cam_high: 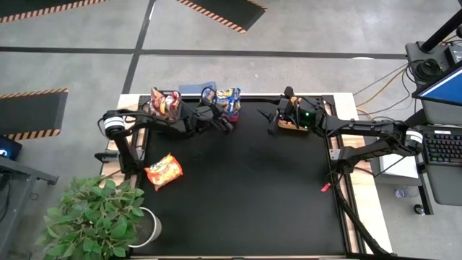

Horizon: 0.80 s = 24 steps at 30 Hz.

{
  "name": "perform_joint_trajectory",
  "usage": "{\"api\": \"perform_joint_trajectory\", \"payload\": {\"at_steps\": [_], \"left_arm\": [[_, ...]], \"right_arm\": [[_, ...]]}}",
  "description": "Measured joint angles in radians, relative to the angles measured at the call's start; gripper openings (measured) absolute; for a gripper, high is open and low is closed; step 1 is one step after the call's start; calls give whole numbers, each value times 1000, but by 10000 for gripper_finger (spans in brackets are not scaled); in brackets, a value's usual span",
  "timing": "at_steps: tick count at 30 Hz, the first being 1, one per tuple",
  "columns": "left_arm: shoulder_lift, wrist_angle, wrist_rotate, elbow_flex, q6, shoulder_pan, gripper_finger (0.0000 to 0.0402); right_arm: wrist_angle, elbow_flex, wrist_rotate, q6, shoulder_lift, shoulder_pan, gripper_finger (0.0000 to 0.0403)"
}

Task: Sort Maruchan noodles
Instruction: Put the blue noodle pack into the pink bin

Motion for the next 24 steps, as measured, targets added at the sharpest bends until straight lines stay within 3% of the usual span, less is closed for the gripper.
{"api": "perform_joint_trajectory", "payload": {"at_steps": [13, 18, 24], "left_arm": [[69, 64, -44, 4, -11, 4, 169], [81, 63, -77, 4, -25, 8, 128], [84, 56, -88, 5, -50, 8, 49]], "right_arm": [[-1, 0, 1, 0, 0, 0, 215], [0, 0, 1, 0, 0, 0, 215], [-1, 0, 1, 0, 0, 0, 215]]}}
